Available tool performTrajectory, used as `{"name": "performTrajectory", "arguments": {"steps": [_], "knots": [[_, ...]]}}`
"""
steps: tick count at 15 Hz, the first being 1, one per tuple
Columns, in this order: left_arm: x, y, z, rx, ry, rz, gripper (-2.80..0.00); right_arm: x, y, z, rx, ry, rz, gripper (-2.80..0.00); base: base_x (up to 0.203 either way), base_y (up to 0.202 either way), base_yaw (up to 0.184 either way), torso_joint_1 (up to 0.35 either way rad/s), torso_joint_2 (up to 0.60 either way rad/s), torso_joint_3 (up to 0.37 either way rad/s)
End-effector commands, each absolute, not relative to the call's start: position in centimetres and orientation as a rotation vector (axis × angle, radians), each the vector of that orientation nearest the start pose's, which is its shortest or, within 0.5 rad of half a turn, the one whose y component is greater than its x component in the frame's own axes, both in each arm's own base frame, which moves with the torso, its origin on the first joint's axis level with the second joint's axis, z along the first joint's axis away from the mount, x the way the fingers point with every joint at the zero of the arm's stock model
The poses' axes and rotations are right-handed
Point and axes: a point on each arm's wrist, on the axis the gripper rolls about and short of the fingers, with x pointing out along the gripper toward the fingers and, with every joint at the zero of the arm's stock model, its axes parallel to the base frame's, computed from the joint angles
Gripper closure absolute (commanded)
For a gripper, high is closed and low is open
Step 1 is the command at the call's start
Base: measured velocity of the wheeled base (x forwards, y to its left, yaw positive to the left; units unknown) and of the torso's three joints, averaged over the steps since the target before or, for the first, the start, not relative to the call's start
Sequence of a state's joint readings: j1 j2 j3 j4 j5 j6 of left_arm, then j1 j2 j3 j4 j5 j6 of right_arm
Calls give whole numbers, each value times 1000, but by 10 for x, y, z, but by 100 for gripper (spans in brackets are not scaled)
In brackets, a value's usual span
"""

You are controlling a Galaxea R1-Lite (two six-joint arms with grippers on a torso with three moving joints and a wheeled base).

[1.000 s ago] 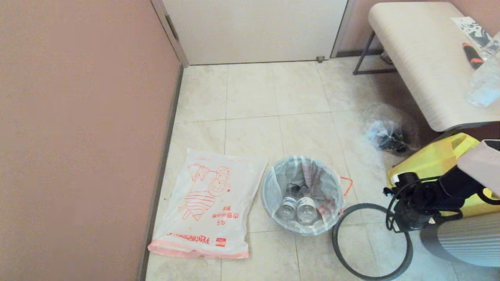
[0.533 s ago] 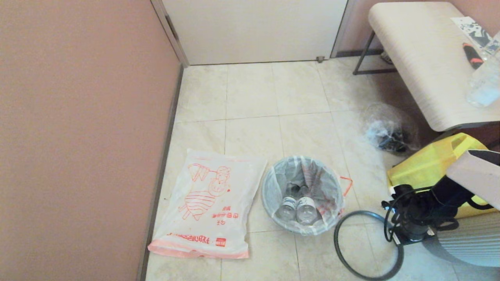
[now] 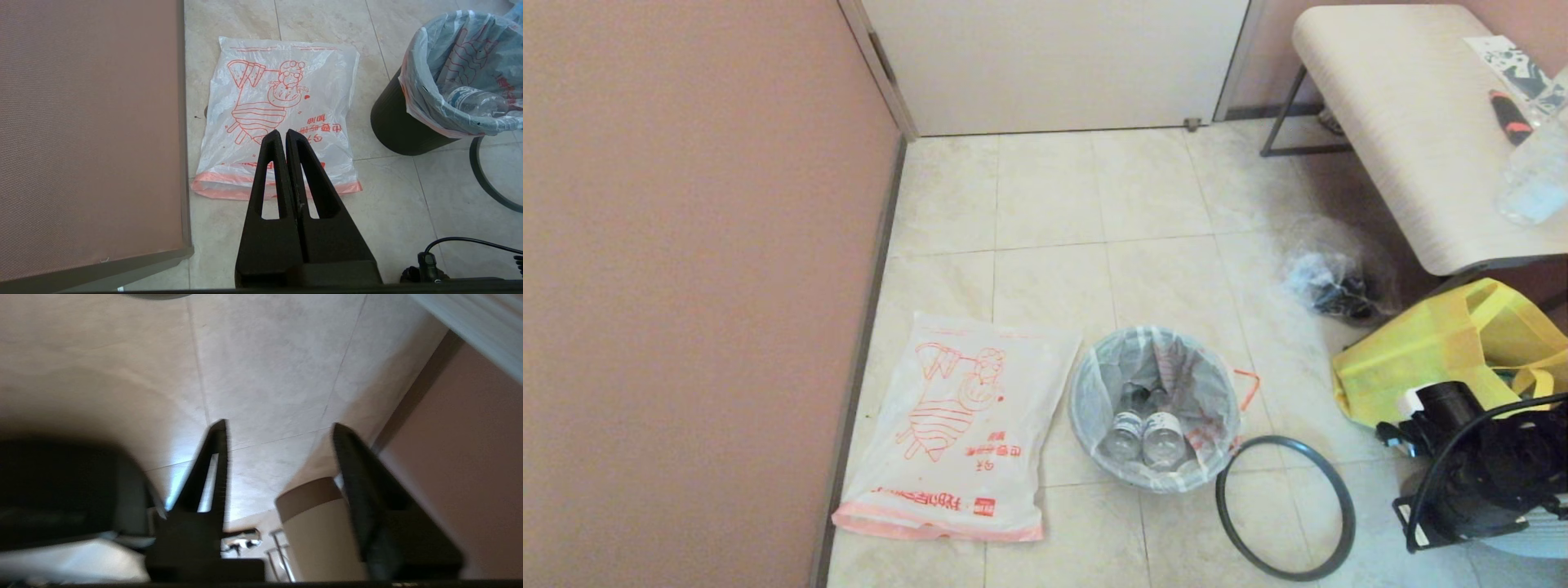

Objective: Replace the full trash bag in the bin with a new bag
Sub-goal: Place the trash bag on the floor

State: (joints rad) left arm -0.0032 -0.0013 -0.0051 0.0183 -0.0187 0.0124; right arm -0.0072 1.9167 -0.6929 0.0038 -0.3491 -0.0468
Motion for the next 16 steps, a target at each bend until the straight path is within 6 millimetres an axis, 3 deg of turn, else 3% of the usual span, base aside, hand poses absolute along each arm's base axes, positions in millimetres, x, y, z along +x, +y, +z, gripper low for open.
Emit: {"name": "performTrajectory", "arguments": {"steps": [1, 3, 6, 9, 13, 14, 16], "knots": [[-23, 0, 75, 12, 14, -23, 0, 236, 3, 80, -224, 1111, -276, 0, 0, 0, 0, 0, 0, 0], [-23, 0, 75, 12, 13, -22, 0, 226, 7, 94, -199, 1074, -256, 0, 0, 0, 0, 0, 0, 0], [-23, 0, 75, 12, 12, -22, 0, 245, 13, 102, -97, 1037, -122, 0, 0, 0, 0, 0, 0, 0], [-23, 0, 75, 13, 14, -23, 0, 284, 20, 95, 35, 1037, -77, 0, 0, 0, 0, 0, 0, 0], [-23, 0, 75, 12, 14, -23, 0, 352, 39, 79, 116, 1014, -29, 0, 0, 0, 0, 0, 0, 0], [-23, 0, 75, 12, 14, -22, 0, 368, 44, 76, 123, 996, -20, -280, 0, 0, 0, 0, 0, 0], [-23, 0, 75, 12, 13, -22, 0, 396, 50, 72, 134, 956, -8, -280, 0, 0, 0, 0, 0, 0]]}}
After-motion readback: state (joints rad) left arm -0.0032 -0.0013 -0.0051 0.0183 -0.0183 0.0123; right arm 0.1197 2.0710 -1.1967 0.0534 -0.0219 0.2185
